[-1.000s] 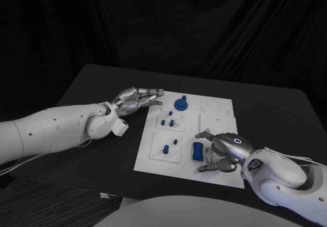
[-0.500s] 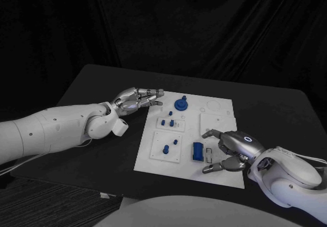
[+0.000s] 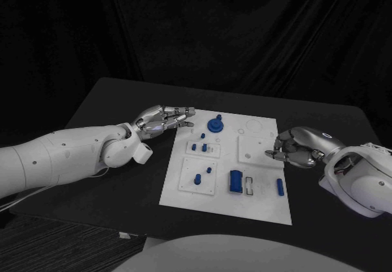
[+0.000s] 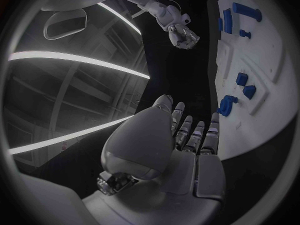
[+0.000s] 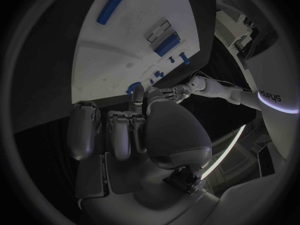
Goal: Assemble the parts on the task board
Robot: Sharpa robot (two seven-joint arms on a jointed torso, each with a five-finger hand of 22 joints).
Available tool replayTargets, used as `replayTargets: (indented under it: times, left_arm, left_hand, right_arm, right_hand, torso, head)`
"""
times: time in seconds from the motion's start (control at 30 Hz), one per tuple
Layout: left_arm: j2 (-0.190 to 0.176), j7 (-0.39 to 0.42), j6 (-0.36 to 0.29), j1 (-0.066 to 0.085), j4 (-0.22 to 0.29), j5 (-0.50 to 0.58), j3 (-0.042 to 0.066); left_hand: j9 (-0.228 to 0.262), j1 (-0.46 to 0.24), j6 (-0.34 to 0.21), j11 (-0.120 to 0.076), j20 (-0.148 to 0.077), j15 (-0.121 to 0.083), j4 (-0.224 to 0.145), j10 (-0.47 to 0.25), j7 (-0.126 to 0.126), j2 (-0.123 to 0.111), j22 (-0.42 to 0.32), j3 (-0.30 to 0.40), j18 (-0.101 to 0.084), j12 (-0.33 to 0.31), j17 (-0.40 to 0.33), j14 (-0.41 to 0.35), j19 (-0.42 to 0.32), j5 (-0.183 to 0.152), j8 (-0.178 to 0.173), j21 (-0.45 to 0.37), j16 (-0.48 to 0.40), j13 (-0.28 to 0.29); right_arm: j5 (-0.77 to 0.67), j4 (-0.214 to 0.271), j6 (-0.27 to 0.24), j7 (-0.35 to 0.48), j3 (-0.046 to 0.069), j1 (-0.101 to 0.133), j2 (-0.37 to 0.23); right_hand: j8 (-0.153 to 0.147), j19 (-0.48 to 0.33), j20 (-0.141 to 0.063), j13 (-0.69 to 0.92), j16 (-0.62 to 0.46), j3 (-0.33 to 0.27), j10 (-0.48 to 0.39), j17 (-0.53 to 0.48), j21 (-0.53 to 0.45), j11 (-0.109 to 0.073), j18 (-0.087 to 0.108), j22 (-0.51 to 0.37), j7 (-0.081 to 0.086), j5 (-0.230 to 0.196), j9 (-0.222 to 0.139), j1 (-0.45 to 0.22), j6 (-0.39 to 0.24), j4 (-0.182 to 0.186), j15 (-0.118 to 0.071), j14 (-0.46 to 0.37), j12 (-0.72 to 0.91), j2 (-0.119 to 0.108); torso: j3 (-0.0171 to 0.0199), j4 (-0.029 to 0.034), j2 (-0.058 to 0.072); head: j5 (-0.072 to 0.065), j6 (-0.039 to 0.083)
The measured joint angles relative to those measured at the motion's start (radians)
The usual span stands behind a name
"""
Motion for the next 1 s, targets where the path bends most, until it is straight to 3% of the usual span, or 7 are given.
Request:
replayTargets:
  times: [0.13, 0.27, 0.3, 0.37, 0.5, 0.63, 1.0]
  left_arm:
    - [0.000, 0.000, 0.000, 0.000, 0.000, 0.000, 0.000]
    - [0.000, 0.000, 0.000, 0.000, 0.000, 0.000, 0.000]
    - [0.000, 0.000, 0.000, 0.000, 0.000, 0.000, 0.000]
    - [0.000, 0.000, 0.000, 0.000, 0.000, 0.000, 0.000]
    - [0.002, 0.000, 0.000, 0.000, 0.000, 0.000, 0.000]
    - [0.004, 0.000, 0.000, 0.000, -0.001, 0.000, 0.000]
    - [0.003, 0.000, 0.000, 0.000, -0.002, 0.000, 0.000]
  left_hand:
    - [0.000, 0.000, 0.000, 0.000, 0.000, 0.000, 0.000, 0.000, 0.000, 0.000, 0.000, 0.000, 0.000, 0.000, 0.000, 0.000, 0.000, 0.000, 0.000, 0.000, 0.000, 0.000]
    - [0.000, 0.000, 0.000, 0.000, 0.000, 0.000, 0.000, 0.000, 0.000, 0.000, 0.000, 0.000, 0.000, 0.000, 0.000, 0.000, 0.000, 0.000, 0.000, 0.000, 0.000, 0.000]
    - [0.001, 0.000, 0.000, 0.000, 0.000, 0.000, 0.000, 0.000, 0.000, 0.000, 0.000, 0.000, 0.000, 0.000, 0.000, 0.000, 0.000, 0.000, 0.000, 0.000, 0.000, 0.000]
    - [0.001, 0.000, 0.000, 0.000, 0.000, 0.000, 0.000, 0.000, 0.000, 0.000, 0.000, 0.000, 0.000, 0.000, 0.000, 0.000, 0.000, 0.000, 0.000, 0.000, 0.000, 0.000]
    - [0.001, 0.000, 0.000, 0.000, 0.000, 0.000, 0.000, 0.000, 0.000, 0.000, 0.000, 0.000, 0.000, 0.000, 0.000, 0.000, 0.000, 0.000, 0.000, 0.000, 0.000, 0.000]
    - [0.001, 0.000, 0.000, 0.000, 0.000, 0.000, 0.000, 0.000, 0.000, 0.000, 0.000, 0.006, 0.000, 0.000, 0.000, 0.000, 0.000, 0.000, 0.000, 0.000, 0.000, 0.000]
    - [0.001, 0.000, 0.000, 0.000, 0.002, 0.000, 0.000, 0.000, 0.000, 0.000, 0.000, 0.006, 0.000, 0.000, 0.000, 0.000, 0.002, 0.000, 0.000, 0.000, 0.000, 0.000]
  right_arm:
    - [0.010, -0.024, 0.086, -0.054, 0.000, 0.005, 0.009]
    - [0.016, -0.036, 0.166, -0.108, -0.001, 0.006, 0.015]
    - [0.017, -0.038, 0.183, -0.120, -0.001, 0.006, 0.016]
    - [0.019, -0.040, 0.221, -0.150, -0.001, 0.006, 0.020]
    - [0.022, -0.044, 0.280, -0.197, -0.001, 0.006, 0.026]
    - [0.025, -0.047, 0.318, -0.230, -0.001, 0.005, 0.031]
    - [0.030, -0.061, 0.355, -0.271, -0.001, -0.015, 0.045]
  right_hand:
    - [-0.070, 0.000, -0.007, 0.003, -0.012, 0.028, 0.000, 0.000, -0.010, -0.007, 0.000, 0.000, -0.007, -0.133, 0.019, 0.005, 0.067, 0.034, -0.005, -0.002, 0.000, 0.002]
    - [-0.260, 0.001, -0.006, 0.002, -0.031, 0.048, 0.000, 0.000, -0.010, -0.007, 0.000, 0.000, 0.003, -0.229, -0.014, 0.042, 0.153, 0.029, -0.003, -0.001, 0.001, -0.028]
    - [-0.291, 0.003, -0.004, 0.002, -0.036, 0.048, 0.000, 0.000, -0.006, -0.007, 0.000, 0.000, 0.006, -0.246, -0.021, 0.042, 0.166, 0.029, 0.002, -0.001, 0.001, -0.028]
    - [-0.336, 0.003, -0.003, -0.001, -0.055, 0.037, 0.003, 0.000, 0.004, 0.002, 0.000, 0.000, 0.014, -0.289, -0.031, 0.018, 0.182, 0.040, 0.003, -0.001, 0.001, -0.043]
    - [-0.425, 0.000, 0.008, 0.000, -0.062, 0.008, -0.002, 0.000, 0.011, 0.010, 0.000, 0.000, 0.025, -0.370, -0.048, -0.099, 0.218, 0.044, 0.013, 0.001, 0.001, -0.032]
    - [-0.461, 0.000, 0.008, 0.000, -0.062, 0.004, -0.002, 0.000, 0.016, 0.010, 0.000, 0.000, 0.024, -0.388, -0.049, -0.135, 0.245, 0.045, 0.013, 0.001, 0.001, -0.027]
    - [-0.488, 0.000, 0.007, 0.000, -0.070, 0.001, -0.002, 0.000, 0.022, 0.010, 0.000, 0.000, 0.022, -0.388, -0.048, -0.148, 0.254, 0.043, 0.013, 0.002, 0.001, -0.025]
  torso:
    - [-0.0003, 0.0000, 0.001]
    - [0.0001, -0.0001, 0.001]
    - [0.0002, -0.0001, 0.002]
    - [0.0002, -0.0002, 0.002]
    - [0.0004, -0.0004, 0.001]
    - [0.0004, -0.0004, 0.001]
    - [0.0004, -0.0004, 0.001]
  head:
    - [0.000, 0.000]
    - [0.000, 0.000]
    - [-0.001, 0.000]
    - [-0.004, 0.000]
    - [-0.008, 0.000]
    - [-0.010, 0.000]
    - [-0.007, 0.000]
